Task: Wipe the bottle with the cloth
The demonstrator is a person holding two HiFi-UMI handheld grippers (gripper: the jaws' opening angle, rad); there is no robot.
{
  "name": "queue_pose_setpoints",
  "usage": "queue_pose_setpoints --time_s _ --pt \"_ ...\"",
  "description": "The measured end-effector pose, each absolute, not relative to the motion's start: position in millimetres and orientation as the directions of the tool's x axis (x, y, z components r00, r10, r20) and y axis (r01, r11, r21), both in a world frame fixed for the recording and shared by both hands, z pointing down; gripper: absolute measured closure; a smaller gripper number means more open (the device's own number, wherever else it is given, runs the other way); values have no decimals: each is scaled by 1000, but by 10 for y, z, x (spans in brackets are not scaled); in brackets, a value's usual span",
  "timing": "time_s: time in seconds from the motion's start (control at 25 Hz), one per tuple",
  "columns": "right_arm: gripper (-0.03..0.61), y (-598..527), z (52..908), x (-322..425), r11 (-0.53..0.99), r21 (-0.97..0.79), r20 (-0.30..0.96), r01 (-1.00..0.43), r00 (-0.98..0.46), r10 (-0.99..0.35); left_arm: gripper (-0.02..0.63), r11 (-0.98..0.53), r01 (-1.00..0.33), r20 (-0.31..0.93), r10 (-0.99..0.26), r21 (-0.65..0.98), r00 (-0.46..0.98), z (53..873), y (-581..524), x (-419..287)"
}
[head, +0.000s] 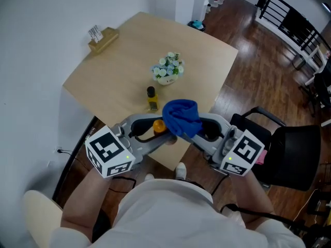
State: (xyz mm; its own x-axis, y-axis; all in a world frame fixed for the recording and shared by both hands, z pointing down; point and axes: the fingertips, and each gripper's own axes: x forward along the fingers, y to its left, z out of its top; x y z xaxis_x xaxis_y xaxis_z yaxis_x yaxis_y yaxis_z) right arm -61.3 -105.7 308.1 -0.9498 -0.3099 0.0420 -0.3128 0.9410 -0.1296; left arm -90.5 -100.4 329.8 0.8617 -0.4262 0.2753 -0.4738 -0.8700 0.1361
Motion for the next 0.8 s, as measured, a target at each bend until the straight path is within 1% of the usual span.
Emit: queue_pose_setpoints --time_s 0.28,0.56,0.8 --pt "462 -1057 3484 -547 903 -176 106 -391 -920 -378 453 -871 -467 236 -427 152 873 3081 -1047 -1062" --pt "462 -1136 3830 -366 861 -207 176 -465 -883 -434 453 -877 -456 216 -421 152 881 2903 -1194 -1051" --pt "462 -1107 3479 -281 866 -160 122 -474 -880 -460 453 -871 -468 262 -421 152 868 3084 -1375 -989"
